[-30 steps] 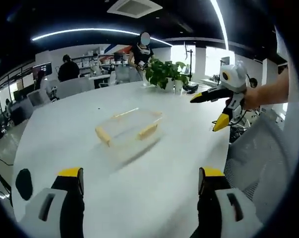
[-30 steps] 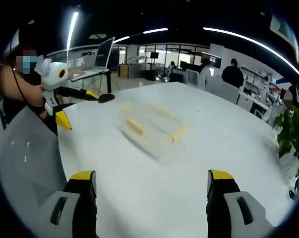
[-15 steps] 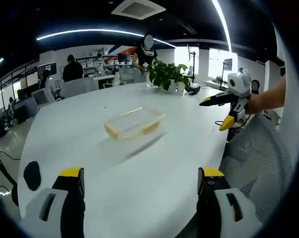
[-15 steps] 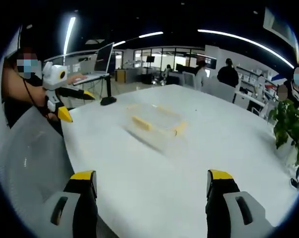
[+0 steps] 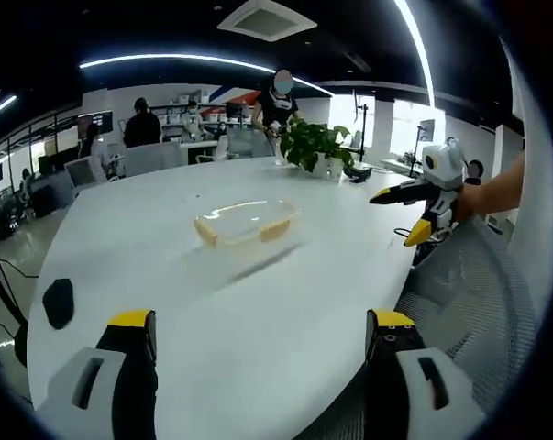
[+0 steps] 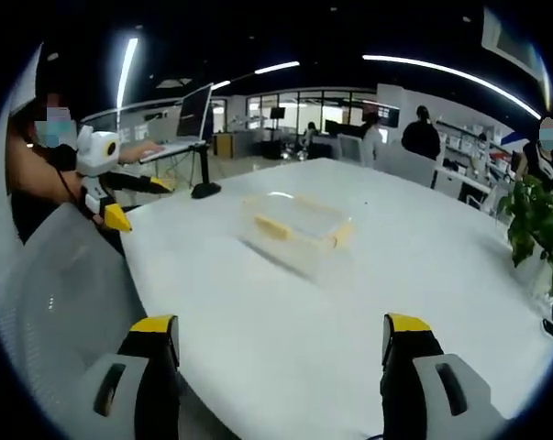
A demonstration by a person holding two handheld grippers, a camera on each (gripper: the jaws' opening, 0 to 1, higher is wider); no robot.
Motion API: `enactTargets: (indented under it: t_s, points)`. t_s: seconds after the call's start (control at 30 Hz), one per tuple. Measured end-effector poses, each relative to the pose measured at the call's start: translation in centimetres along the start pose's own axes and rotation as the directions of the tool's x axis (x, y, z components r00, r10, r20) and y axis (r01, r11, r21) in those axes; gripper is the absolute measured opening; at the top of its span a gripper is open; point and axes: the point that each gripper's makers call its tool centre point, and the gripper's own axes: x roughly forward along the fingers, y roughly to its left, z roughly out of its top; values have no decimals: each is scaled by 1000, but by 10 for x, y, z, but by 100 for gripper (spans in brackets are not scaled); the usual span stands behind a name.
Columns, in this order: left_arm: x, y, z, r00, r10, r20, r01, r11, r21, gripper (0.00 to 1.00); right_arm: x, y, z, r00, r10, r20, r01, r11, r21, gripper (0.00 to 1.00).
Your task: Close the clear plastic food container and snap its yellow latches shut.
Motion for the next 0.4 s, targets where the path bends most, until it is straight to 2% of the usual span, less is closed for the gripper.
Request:
enactTargets:
  t_s: [0.4]
  points:
    - [1, 1, -2, 1000, 15, -10, -15, 1000, 11, 97, 2, 3, -4, 1000, 8, -17, -8, 1000, -13, 93]
